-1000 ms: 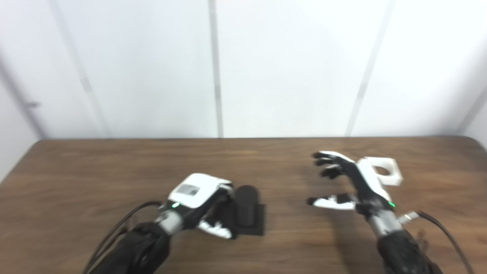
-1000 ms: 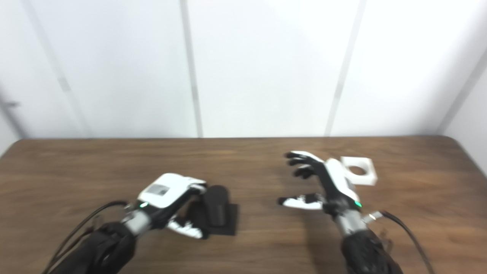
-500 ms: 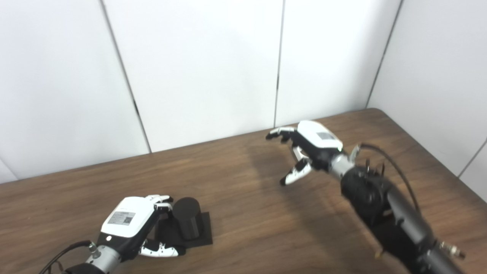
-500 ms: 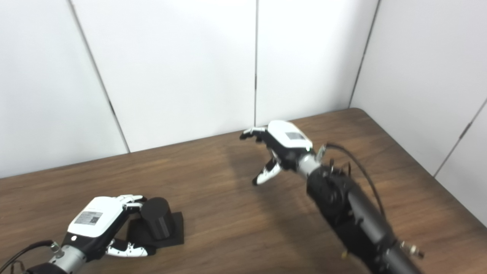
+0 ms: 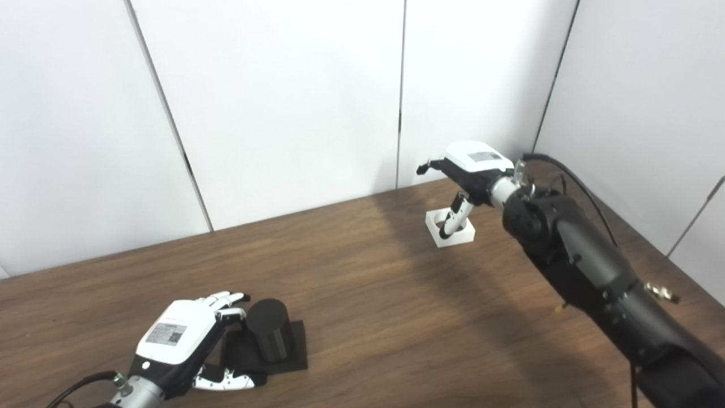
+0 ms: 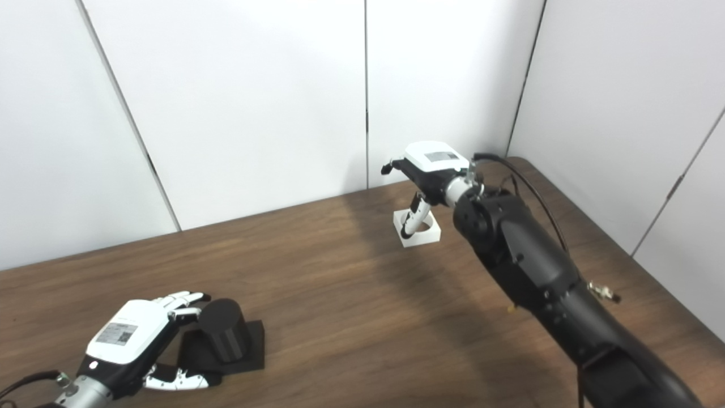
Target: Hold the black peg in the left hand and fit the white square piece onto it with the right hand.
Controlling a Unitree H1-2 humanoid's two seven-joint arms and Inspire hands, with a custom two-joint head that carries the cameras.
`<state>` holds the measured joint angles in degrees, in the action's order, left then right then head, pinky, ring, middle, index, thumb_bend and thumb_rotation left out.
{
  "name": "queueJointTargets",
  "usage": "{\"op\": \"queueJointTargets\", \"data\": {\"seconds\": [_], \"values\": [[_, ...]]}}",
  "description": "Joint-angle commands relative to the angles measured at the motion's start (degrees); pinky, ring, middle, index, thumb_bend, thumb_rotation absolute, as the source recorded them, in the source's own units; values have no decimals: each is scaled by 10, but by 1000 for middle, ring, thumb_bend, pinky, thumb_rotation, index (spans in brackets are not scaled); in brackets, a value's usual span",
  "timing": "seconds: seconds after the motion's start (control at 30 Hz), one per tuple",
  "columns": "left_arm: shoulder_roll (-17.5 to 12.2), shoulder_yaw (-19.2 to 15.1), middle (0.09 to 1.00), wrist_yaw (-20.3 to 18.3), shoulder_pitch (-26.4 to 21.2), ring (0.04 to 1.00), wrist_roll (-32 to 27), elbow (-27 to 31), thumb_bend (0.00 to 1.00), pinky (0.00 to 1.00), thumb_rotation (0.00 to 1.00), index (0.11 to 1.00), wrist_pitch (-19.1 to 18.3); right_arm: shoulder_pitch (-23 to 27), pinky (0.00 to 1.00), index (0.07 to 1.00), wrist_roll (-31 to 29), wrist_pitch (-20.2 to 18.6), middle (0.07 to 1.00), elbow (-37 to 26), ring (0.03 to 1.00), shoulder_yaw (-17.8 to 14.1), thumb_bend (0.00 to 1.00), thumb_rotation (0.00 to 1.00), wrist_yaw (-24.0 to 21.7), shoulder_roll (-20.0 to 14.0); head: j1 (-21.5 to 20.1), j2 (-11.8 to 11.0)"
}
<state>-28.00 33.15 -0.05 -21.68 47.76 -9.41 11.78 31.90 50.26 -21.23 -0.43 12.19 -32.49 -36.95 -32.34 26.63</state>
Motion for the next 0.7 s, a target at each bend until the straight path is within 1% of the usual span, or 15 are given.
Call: {"op": "queueJointTargets", "data": {"seconds": [0.0,0.07,0.13,0.2,0.3,0.37,0.4,0.47,0.57,0.67], "values": [[-30,29,877,-47,42,873,33,-50,523,778,70,494,13,45,763,858,12,-13,912,9,886,4,887,176,-23,-22,0,0],[-30,30,884,-45,41,879,33,-54,523,790,72,494,15,56,776,864,13,-15,916,27,895,13,921,171,-38,-24,2,2],[-30,30,886,-44,41,882,33,-56,523,795,72,494,16,62,784,868,16,-16,919,39,902,20,931,169,-45,-24,2,2],[-29,31,888,-44,40,886,32,-58,523,798,73,494,16,67,775,868,23,-14,918,59,903,30,958,178,-42,-22,3,1],[-29,31,884,-38,41,884,30,-62,523,801,72,494,22,71,758,858,33,-9,912,84,898,43,980,188,-25,-19,3,1],[-29,31,881,-33,42,882,30,-64,523,799,72,494,28,73,768,857,36,-11,915,95,904,50,972,182,-23,-16,4,3],[-30,31,881,-33,43,882,30,-64,523,798,73,494,28,74,791,863,37,-14,922,101,913,53,964,179,-27,-14,6,4],[-30,30,880,-34,45,886,28,-62,523,801,73,494,29,77,802,870,42,-21,930,108,915,62,954,179,-37,-11,7,5],[-31,30,877,-33,46,882,29,-60,523,803,74,494,30,81,779,873,48,-26,935,120,903,72,955,174,-44,-7,9,6],[-34,28,872,-42,48,879,23,-51,522,822,74,495,27,85,761,869,52,-30,934,132,893,82,966,173,-48,-3,11,9]]}}
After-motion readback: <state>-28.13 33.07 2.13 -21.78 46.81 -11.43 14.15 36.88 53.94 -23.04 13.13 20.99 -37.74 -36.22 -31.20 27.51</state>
